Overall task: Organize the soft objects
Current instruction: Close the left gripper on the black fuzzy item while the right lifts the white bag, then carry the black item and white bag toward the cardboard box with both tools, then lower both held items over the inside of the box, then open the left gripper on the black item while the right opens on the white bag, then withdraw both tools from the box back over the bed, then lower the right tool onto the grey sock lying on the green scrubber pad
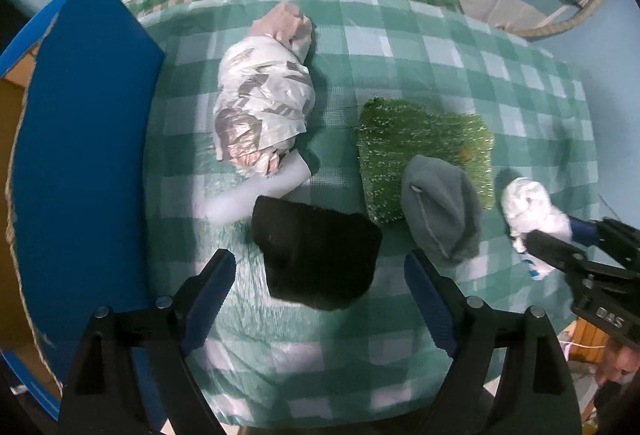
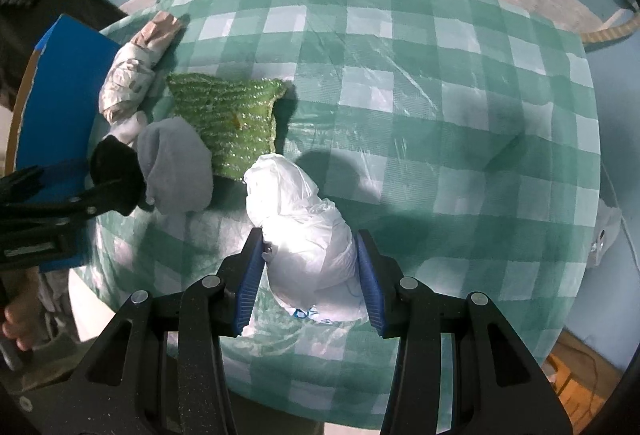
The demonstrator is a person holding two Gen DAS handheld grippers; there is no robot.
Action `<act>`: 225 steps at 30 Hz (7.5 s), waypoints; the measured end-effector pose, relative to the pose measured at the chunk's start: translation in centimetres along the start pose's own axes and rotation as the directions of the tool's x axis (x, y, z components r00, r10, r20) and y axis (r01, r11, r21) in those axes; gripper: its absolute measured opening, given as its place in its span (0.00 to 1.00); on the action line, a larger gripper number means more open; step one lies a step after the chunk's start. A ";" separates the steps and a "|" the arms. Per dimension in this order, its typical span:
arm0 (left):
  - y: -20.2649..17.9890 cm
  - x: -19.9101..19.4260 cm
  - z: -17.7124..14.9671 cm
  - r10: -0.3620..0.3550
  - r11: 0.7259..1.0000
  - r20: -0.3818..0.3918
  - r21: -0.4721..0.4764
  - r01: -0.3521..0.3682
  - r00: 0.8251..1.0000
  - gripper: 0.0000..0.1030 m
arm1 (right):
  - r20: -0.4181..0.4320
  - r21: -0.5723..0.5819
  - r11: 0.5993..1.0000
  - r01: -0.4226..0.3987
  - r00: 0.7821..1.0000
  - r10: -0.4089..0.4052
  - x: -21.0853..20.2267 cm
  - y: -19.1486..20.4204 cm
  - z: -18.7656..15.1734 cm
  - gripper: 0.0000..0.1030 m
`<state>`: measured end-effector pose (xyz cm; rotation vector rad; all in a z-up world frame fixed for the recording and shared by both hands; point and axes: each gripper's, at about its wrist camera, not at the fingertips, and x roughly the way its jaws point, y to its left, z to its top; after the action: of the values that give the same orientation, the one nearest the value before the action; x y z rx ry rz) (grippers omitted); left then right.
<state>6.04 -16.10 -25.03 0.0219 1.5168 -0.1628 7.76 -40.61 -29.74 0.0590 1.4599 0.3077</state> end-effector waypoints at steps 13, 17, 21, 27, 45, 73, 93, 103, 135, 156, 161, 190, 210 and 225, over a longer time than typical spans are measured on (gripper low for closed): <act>0.1 3.1 0.3 -0.010 1.000 -0.079 0.008 0.011 0.997 0.52 | 0.022 -0.020 1.000 0.022 1.000 -0.022 0.0 1.6 0.7 0.43; 0.1 2.9 -0.5 0.007 0.999 -0.063 0.032 -0.005 0.998 0.41 | 0.027 -0.026 0.999 0.035 0.999 -0.035 -0.2 2.1 0.8 0.43; 0.5 2.3 -2.0 0.005 0.999 -0.045 0.046 -0.003 0.999 0.40 | 0.038 -0.026 0.999 0.042 0.998 -0.041 -0.6 2.6 1.1 0.43; 1.5 0.4 -4.1 0.008 0.998 -0.001 0.069 -0.008 1.000 0.40 | 0.057 -0.027 0.999 0.037 0.998 -0.035 -1.7 3.7 1.5 0.43; 5.2 -8.2 -5.4 0.018 0.998 0.103 0.059 -0.024 0.995 0.40 | 0.139 -0.055 0.998 0.023 0.990 -0.015 -6.5 7.0 2.9 0.43; 8.6 -14.5 -4.9 0.012 1.000 0.217 -0.009 -0.010 0.976 0.40 | 0.198 -0.167 0.986 0.003 0.980 0.031 -11.9 14.0 4.5 0.43; 14.7 -16.7 -5.9 0.061 0.988 0.255 -0.150 -0.023 0.965 0.40 | 0.201 -0.334 0.942 -0.034 0.974 0.106 -12.4 22.9 7.3 0.43; 18.4 -16.8 -6.7 0.088 0.973 0.254 -0.231 -0.028 0.963 0.40 | 0.176 -0.400 0.915 -0.048 0.976 0.128 -11.5 27.0 8.2 0.43; 25.4 -14.3 -6.5 0.119 0.945 0.210 -0.324 -0.046 0.970 0.41 | 0.052 -0.486 0.870 -0.082 0.991 0.122 -5.1 36.3 10.7 0.43; 24.9 -14.4 -6.6 0.152 0.949 0.193 -0.301 -0.089 0.969 0.65 | 0.079 -0.445 0.894 -0.059 0.991 0.104 -5.3 36.2 10.2 0.60; 23.8 -15.1 -6.0 0.158 0.955 0.209 -0.280 -0.096 0.965 0.67 | 0.096 -0.427 0.902 -0.062 0.989 0.114 -6.5 35.0 10.2 0.60; 13.0 -16.5 -2.4 0.118 0.992 0.261 -0.062 -0.105 0.958 0.69 | 0.174 -0.221 0.975 -0.021 0.983 0.061 -11.5 21.5 7.6 0.61; 7.5 -13.8 -0.6 0.087 0.995 0.223 0.033 -0.097 0.971 0.72 | 0.186 -0.070 0.998 0.002 0.983 0.011 -11.9 13.1 5.3 0.61; 3.8 -9.2 0.2 0.065 0.993 0.157 0.089 -0.079 0.985 0.74 | 0.072 -0.036 0.999 -0.001 0.997 0.003 -6.1 9.8 4.3 0.62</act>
<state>6.26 -11.51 -16.16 0.1375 1.3511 -0.1750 9.86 -32.08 -21.13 0.0420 1.3824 0.3303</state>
